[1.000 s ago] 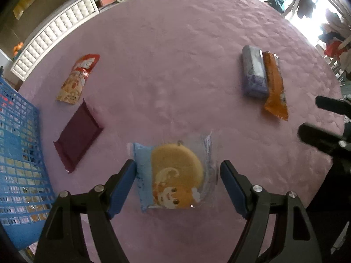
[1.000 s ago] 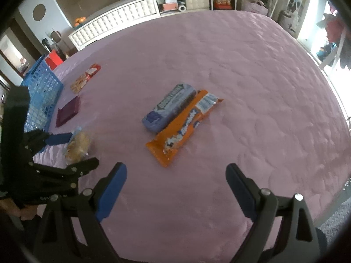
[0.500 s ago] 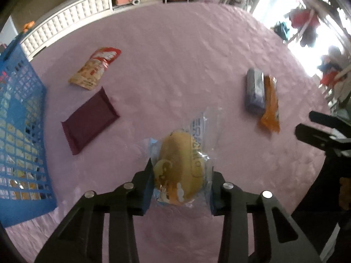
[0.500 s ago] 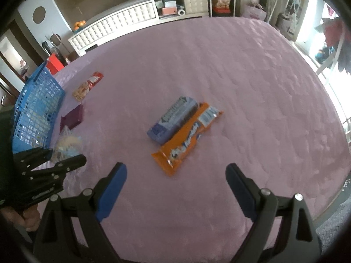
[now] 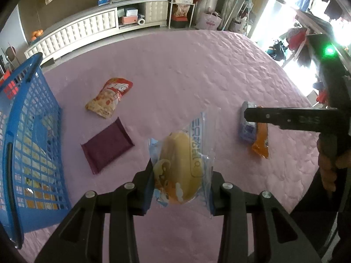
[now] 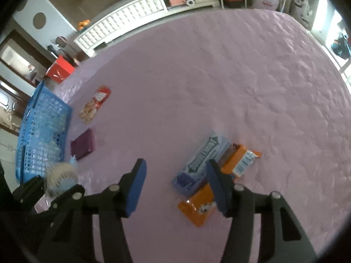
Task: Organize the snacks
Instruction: 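Grasp the blue Doublemint gum pack with the right tool while the left tool lifts the cake pack, then carry the cake pack and gum pack over the basket with both tools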
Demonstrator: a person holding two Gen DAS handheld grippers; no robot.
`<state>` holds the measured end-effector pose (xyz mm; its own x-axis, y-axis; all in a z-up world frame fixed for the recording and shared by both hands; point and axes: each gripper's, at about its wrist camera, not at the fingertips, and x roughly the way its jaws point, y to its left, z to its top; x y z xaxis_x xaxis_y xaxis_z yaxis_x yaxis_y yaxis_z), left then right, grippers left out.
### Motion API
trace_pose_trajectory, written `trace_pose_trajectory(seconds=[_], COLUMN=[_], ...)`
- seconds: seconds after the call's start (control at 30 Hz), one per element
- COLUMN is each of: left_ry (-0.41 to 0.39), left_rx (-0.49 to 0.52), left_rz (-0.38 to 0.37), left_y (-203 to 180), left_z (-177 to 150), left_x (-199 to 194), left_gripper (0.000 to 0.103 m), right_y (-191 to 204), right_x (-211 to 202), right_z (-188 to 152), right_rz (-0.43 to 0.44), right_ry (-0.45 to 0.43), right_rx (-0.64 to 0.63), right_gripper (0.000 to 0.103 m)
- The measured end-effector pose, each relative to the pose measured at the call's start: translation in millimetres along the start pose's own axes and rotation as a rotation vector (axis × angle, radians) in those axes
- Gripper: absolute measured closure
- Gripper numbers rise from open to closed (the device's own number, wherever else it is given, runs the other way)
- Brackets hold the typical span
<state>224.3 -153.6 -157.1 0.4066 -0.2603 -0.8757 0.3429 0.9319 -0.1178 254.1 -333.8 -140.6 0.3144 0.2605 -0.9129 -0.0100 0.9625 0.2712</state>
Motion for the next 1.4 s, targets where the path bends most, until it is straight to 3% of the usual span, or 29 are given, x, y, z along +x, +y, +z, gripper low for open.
trace_pose_trajectory(seconds=[0.2, 0.37, 0.6, 0.7, 0.87, 1.2, 1.4], left_ry=[0.003, 0.020, 0.024, 0.015, -0.014, -0.148, -0.228], left_rx=[-0.009, -0.012, -0.022, -0.028, -0.028, -0.039, -0.037], left_rz=[0.008, -0.002, -0.011, -0.010, 0.000, 0.044, 0.066], left_y=[0, 3, 7, 9, 13, 23, 36], left_z=[7, 7, 5, 4, 0, -16, -31], left_x=[16, 28, 35, 32, 13, -76, -130], left_gripper=[0.067, 0.067, 0.067, 0.067, 0.067, 0.068, 0.067], right_y=[1, -6, 14, 19, 41, 94, 147], right_x=[10, 29, 37, 32, -13, -83, -106], right_z=[3, 3, -5, -11, -26, -56, -62], right_rz=[-0.162, -0.185, -0.240, -0.190, -0.108, 0.024, 0.039], right_ry=[0.034, 0.086, 0.019, -0.007, -0.116, -0.227, -0.307], right_rx=[0.019, 0.040, -0.102, -0.116, -0.175, -0.267, -0.384], right_gripper=[0.053, 0.053, 0.060, 0.063, 0.065, 0.065, 0.065])
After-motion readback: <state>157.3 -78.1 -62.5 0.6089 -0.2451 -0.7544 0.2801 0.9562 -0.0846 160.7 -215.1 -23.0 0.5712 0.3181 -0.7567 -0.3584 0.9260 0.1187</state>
